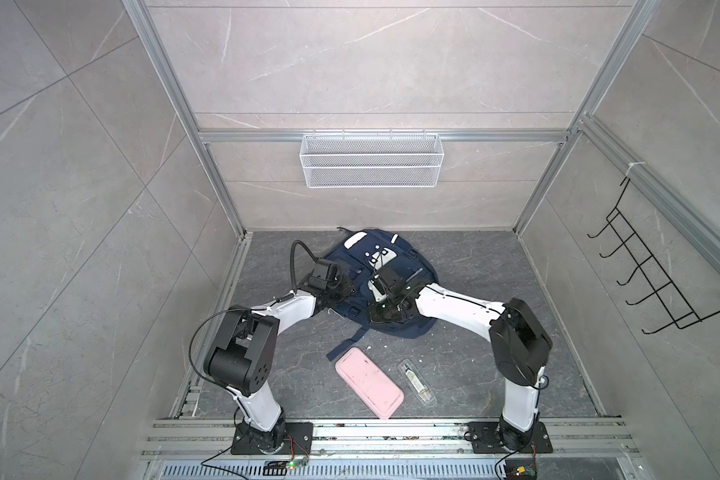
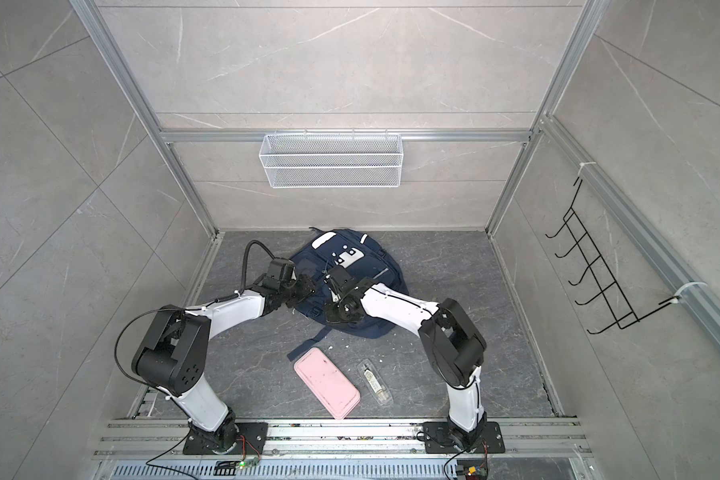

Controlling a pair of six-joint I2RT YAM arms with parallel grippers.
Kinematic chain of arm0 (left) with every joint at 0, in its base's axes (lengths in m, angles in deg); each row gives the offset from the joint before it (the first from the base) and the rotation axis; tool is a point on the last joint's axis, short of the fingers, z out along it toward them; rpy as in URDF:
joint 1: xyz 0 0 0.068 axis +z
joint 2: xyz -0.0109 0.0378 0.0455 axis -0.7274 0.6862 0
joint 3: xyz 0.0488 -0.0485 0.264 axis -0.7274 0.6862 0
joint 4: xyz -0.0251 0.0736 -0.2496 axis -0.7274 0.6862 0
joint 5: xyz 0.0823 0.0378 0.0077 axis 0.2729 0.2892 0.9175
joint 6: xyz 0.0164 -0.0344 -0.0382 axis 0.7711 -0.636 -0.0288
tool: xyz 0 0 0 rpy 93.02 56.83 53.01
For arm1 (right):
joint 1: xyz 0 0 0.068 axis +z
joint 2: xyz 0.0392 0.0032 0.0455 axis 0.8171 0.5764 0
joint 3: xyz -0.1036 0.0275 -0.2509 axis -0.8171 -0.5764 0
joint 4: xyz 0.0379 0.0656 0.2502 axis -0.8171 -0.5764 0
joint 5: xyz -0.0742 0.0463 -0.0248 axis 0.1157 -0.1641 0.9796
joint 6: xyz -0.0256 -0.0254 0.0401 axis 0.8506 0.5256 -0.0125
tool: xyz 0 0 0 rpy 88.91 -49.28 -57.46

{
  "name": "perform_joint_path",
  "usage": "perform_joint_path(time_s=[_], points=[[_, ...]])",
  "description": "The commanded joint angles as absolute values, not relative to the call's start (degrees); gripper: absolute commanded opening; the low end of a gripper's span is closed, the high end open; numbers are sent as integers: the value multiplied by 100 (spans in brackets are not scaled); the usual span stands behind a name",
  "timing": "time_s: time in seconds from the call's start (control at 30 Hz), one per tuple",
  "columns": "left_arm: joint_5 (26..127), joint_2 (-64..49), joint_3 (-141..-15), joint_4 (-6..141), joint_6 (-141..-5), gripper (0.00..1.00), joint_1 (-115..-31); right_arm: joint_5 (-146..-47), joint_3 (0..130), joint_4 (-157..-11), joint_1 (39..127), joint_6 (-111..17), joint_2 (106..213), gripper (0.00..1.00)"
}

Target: Pack the student bag

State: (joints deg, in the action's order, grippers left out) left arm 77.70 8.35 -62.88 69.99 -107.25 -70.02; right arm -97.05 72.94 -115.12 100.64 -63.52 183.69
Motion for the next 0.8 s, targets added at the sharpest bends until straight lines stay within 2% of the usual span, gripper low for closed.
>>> perform_joint_path(time_s=[0.0,0.1,0.33,0.6,0.77], points=[[7461,717,-6148,6914,-10871,48,-7040,-9926,8003,-11342,10254,-6465,18769,0],[7501,684,-6069,6898,-10872,48,-7037,-9980,8534,-11424,10352,-6570,19128,0],[7524,565,-5945,6884,-10873,48,-6982,-10103,8899,-11258,10358,-6840,19339,0],[7772,-365,-6221,7966,-10184,49,-6506,-9739,7392,-11061,10334,-6632,18271,0],[7935,-363,-6422,8420,-9923,49,-6476,-9582,6471,-11074,10082,-6486,17496,0]])
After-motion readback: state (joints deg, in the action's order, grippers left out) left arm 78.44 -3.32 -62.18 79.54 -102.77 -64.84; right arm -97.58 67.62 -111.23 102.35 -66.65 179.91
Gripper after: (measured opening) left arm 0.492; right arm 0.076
